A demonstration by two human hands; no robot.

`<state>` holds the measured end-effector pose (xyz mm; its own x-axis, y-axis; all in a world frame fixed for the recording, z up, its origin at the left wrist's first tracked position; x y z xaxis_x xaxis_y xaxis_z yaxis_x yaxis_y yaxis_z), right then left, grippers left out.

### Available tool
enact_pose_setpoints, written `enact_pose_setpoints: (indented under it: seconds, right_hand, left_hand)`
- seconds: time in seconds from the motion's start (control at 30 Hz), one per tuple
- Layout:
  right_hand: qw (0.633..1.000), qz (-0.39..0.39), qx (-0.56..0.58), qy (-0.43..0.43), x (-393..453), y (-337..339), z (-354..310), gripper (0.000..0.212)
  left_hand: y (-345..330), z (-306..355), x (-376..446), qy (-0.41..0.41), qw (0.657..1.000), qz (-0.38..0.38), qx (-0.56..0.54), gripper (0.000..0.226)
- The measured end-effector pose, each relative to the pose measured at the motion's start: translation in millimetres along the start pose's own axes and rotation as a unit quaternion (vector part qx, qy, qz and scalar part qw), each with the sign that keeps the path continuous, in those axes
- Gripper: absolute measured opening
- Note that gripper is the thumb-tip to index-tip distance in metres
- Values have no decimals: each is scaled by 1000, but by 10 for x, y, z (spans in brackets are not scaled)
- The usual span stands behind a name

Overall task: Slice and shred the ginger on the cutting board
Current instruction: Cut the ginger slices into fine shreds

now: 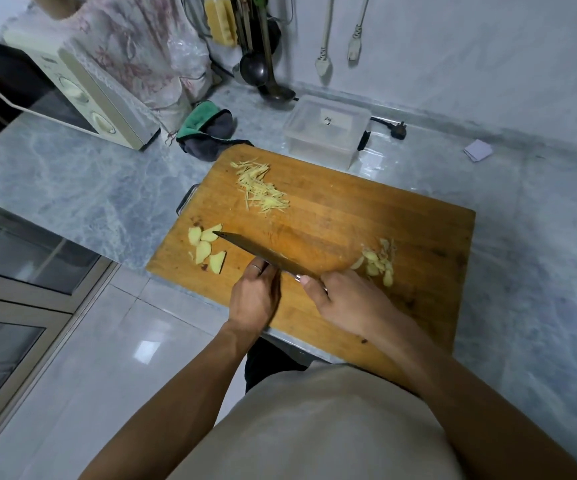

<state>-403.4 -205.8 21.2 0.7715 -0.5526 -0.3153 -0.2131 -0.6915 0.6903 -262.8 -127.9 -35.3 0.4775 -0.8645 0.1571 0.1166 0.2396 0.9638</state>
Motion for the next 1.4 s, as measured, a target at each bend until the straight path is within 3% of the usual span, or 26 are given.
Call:
enact_pose_setpoints:
  seconds: [0.37,0.5,0.67,0.93,1.4]
  right_hand:
    - [999,-30,-28,-35,-34,-56,-27,60]
    - [999,-25,-42,-25,-56,-93,-72,57]
    - [998,-21,-42,-30,-56,-151,-28,59]
    - [998,-40,-16,-45,-172,-32,-26,57]
    - [998,-36,-9,-47,-176,7,-87,49]
  left_hand:
    - [32,-13,10,9,999,42,-28,18]
    - [-8,-43,6,14,999,24,-25,1]
    - [-68,-72,8,28,999,3,-25,17]
    - [-61,-71,0,5,999,45,-29,44]
    - [-49,-43,18,-13,998,59,-27,40]
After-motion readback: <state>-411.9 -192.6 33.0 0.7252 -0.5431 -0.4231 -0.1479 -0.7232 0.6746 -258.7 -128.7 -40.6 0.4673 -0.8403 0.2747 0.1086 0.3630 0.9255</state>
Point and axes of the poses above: each hand's wrist, its own x-axis towards the middle knuckle, its own y-axis out of the back of the hand, z = x × y, the point moved 6 cm from there along x, towards the middle knuckle, and after that the axes turned 9 degrees about x, right-handed, at the moved point
